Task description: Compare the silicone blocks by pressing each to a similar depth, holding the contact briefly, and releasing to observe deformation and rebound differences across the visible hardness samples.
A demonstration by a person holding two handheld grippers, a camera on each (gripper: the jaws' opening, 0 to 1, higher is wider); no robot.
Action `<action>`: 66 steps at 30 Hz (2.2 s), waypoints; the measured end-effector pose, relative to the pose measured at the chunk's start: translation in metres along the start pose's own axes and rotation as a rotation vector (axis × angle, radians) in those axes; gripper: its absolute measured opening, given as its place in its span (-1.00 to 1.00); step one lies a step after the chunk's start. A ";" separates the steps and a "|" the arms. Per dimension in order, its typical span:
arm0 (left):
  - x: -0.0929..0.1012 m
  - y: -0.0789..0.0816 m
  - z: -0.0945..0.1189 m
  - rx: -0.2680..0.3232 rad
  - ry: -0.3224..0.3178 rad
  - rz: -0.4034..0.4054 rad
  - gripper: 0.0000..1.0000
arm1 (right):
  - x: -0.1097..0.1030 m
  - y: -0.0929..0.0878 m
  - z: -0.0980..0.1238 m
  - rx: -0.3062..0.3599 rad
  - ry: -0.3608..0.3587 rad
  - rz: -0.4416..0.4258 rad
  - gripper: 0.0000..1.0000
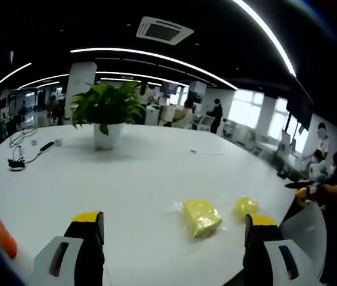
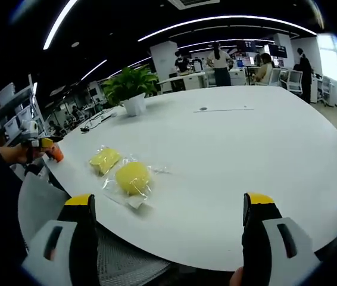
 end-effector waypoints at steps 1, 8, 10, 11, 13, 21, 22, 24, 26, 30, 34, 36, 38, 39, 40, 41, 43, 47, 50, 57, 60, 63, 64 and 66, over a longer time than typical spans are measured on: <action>0.000 0.000 -0.001 0.001 -0.001 -0.001 1.00 | 0.000 0.000 0.000 0.000 -0.001 -0.001 0.93; -0.002 0.002 -0.005 -0.004 -0.006 -0.008 1.00 | -0.001 -0.002 0.000 -0.004 -0.004 -0.010 0.93; -0.001 0.000 -0.006 -0.010 -0.011 -0.013 1.00 | -0.002 -0.001 0.000 -0.001 -0.001 -0.003 0.93; 0.000 0.000 -0.006 -0.013 -0.017 -0.016 1.00 | -0.002 0.000 0.000 0.002 0.001 0.000 0.93; 0.003 -0.003 -0.007 -0.024 -0.030 -0.031 1.00 | -0.002 0.001 0.000 0.005 0.006 0.006 0.93; 0.004 -0.012 -0.004 -0.048 -0.039 -0.025 1.00 | -0.003 0.009 -0.003 0.007 0.022 0.029 0.93; 0.003 -0.012 -0.003 -0.047 -0.038 -0.023 1.00 | -0.004 0.010 -0.003 0.007 0.023 0.028 0.93; 0.002 -0.012 -0.002 -0.052 -0.038 -0.019 1.00 | -0.004 0.011 -0.005 0.007 0.023 0.030 0.93; 0.000 -0.012 0.000 -0.055 -0.034 -0.017 1.00 | -0.005 0.012 -0.005 0.003 0.024 0.030 0.93; -0.003 -0.013 0.003 -0.053 -0.020 0.000 1.00 | -0.005 0.009 -0.006 -0.009 0.027 0.032 0.93; -0.003 -0.018 0.010 -0.072 -0.012 -0.015 1.00 | -0.005 0.007 -0.006 -0.017 0.024 0.042 0.93; -0.004 -0.018 0.012 -0.076 -0.011 -0.009 1.00 | -0.006 0.004 -0.008 -0.032 0.023 0.045 0.93; -0.007 -0.019 0.013 -0.071 -0.006 -0.002 1.00 | -0.007 0.004 -0.009 -0.037 0.030 0.052 0.93; -0.007 -0.019 0.013 -0.069 -0.005 0.009 1.00 | -0.008 0.004 -0.010 -0.043 0.033 0.050 0.93; -0.006 -0.019 0.012 -0.058 -0.005 0.037 1.00 | -0.009 0.004 -0.010 -0.043 0.032 0.051 0.93; -0.005 -0.017 0.011 -0.044 -0.007 0.054 1.00 | -0.008 0.006 -0.011 -0.038 0.027 0.051 0.93; -0.003 -0.016 0.009 -0.051 -0.004 0.033 1.00 | -0.008 0.009 -0.012 -0.031 0.023 0.049 0.93; 0.002 -0.018 0.005 -0.063 -0.025 0.036 1.00 | -0.010 0.008 -0.016 -0.038 0.039 0.048 0.93; 0.000 -0.023 0.002 -0.069 -0.019 0.056 1.00 | -0.009 0.004 -0.013 -0.039 0.026 0.034 0.93; -0.008 -0.024 -0.002 -0.075 0.008 0.072 1.00 | -0.007 0.004 -0.013 -0.032 0.010 0.030 0.93; -0.008 -0.022 -0.004 -0.071 0.005 0.086 1.00 | -0.009 0.005 -0.016 -0.038 0.010 0.028 0.93; -0.009 -0.019 -0.007 -0.072 -0.002 0.080 1.00 | -0.011 0.004 -0.019 -0.046 0.009 0.030 0.93; -0.010 -0.018 -0.008 -0.072 -0.009 0.084 1.00 | -0.011 0.003 -0.019 -0.047 0.005 0.028 0.93; -0.010 -0.015 -0.010 -0.074 -0.015 0.090 1.00 | -0.010 0.004 -0.020 -0.045 -0.001 0.024 0.93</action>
Point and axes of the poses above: the point that each gripper's makers call its tool centre point, and the gripper's own axes: z roughly backward along the fingers, x roughly to its right, y roughly out of its top, the point moved 5 cm from there along z, roughly backward along the fingers, and after that the axes turned 12 degrees about x, right-handed, at the moved point
